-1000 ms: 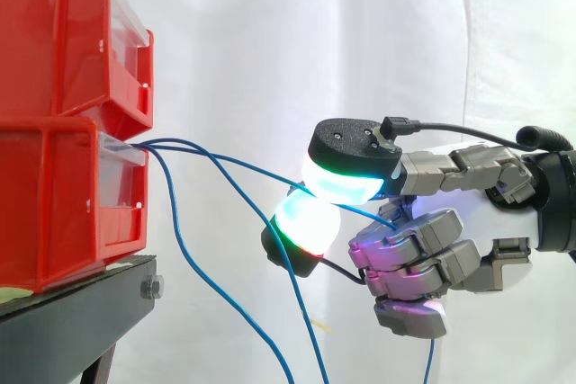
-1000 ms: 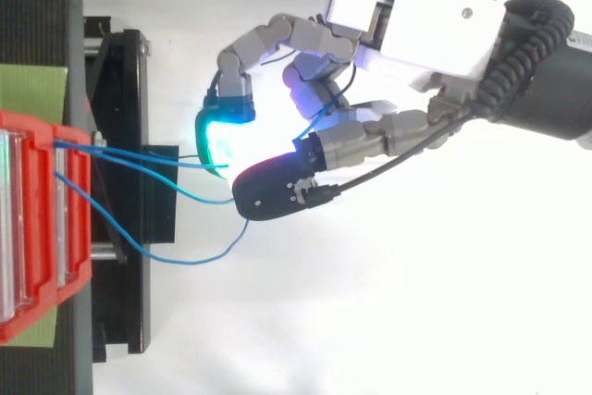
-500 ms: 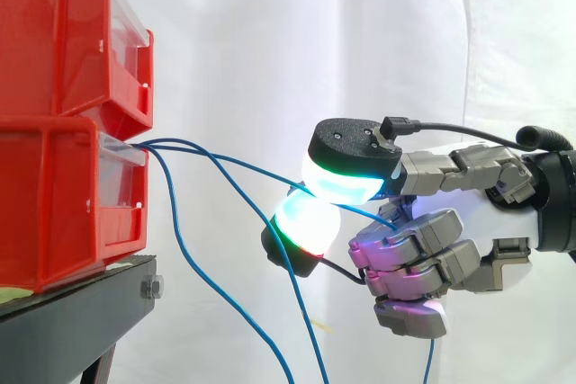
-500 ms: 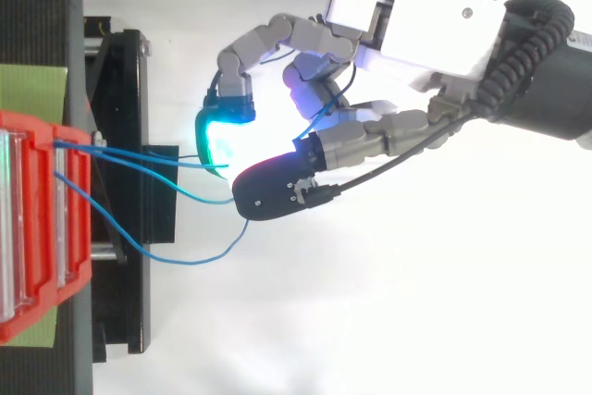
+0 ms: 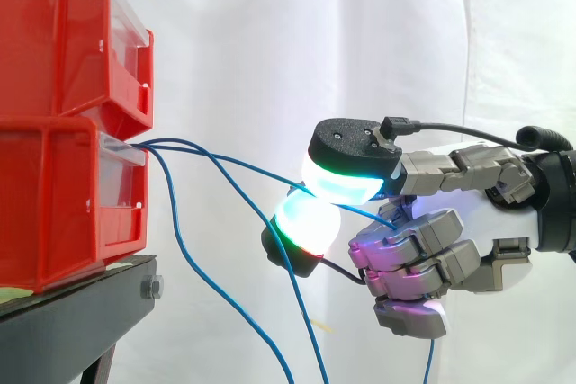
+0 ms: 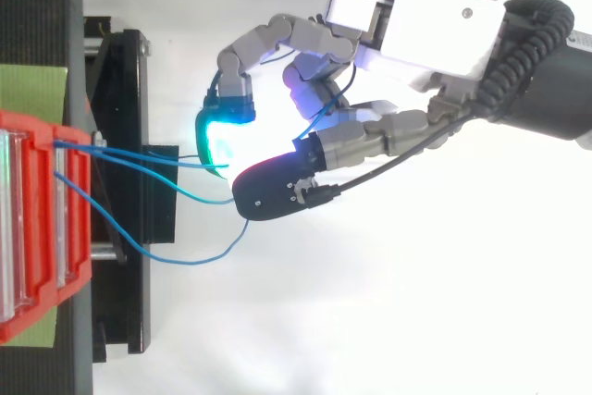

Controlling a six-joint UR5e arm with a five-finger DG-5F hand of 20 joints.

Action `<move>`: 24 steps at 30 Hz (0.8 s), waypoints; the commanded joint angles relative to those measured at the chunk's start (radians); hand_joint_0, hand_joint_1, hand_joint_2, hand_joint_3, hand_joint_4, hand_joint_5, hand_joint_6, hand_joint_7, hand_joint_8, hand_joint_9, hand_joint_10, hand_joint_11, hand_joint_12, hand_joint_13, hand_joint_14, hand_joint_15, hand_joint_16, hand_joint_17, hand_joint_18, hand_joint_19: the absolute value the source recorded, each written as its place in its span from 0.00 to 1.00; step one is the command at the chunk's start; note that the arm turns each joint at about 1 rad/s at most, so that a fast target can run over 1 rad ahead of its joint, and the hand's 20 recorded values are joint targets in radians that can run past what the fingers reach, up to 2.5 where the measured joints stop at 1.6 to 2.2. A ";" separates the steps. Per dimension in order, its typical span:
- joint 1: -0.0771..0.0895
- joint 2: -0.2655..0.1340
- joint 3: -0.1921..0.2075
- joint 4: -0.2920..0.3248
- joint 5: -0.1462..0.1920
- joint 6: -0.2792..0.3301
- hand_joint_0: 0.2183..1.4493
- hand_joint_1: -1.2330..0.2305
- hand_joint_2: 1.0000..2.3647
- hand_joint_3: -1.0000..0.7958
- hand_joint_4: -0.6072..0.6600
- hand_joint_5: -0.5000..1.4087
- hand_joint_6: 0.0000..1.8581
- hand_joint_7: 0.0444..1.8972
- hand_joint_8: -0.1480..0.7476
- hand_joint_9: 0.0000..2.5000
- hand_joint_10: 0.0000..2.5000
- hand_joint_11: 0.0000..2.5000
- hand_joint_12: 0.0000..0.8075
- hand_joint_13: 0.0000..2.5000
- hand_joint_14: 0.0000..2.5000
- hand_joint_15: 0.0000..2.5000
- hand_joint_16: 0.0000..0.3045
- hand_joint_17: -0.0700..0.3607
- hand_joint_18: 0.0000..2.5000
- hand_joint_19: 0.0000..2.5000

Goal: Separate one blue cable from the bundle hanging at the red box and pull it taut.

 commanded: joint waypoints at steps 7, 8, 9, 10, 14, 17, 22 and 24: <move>0.000 0.001 0.000 0.000 0.001 0.000 0.39 0.36 0.01 0.54 0.41 0.18 0.52 0.62 0.55 0.33 0.81 0.40 0.49 0.35 0.71 0.42 0.16 0.42 0.46 0.55; 0.000 0.001 0.000 0.000 0.000 0.000 0.39 0.36 0.01 0.54 0.41 0.18 0.52 0.62 0.54 0.33 0.81 0.40 0.49 0.35 0.71 0.42 0.16 0.42 0.46 0.55; 0.000 0.000 0.000 0.000 0.000 0.000 0.39 0.36 0.01 0.54 0.40 0.18 0.52 0.62 0.55 0.33 0.81 0.40 0.50 0.35 0.71 0.42 0.16 0.42 0.46 0.55; 0.000 0.000 0.000 0.000 0.000 0.000 0.39 0.35 0.01 0.54 0.40 0.18 0.52 0.62 0.55 0.33 0.81 0.40 0.50 0.35 0.71 0.42 0.16 0.42 0.46 0.55; 0.000 0.001 0.000 0.000 0.000 0.000 0.39 0.35 0.01 0.54 0.40 0.18 0.52 0.62 0.54 0.33 0.81 0.40 0.49 0.35 0.71 0.42 0.16 0.42 0.46 0.55; 0.000 0.000 0.000 0.000 0.000 0.000 0.39 0.35 0.01 0.54 0.40 0.18 0.52 0.62 0.55 0.33 0.81 0.40 0.49 0.35 0.71 0.42 0.16 0.42 0.46 0.55; 0.000 0.000 0.000 0.000 0.000 0.000 0.39 0.35 0.01 0.54 0.39 0.18 0.52 0.62 0.54 0.34 0.81 0.40 0.48 0.35 0.71 0.42 0.16 0.42 0.46 0.55; 0.000 0.000 -0.002 0.000 0.001 0.000 0.39 0.35 0.01 0.54 0.39 0.18 0.52 0.62 0.54 0.34 0.81 0.40 0.48 0.35 0.71 0.42 0.16 0.42 0.46 0.55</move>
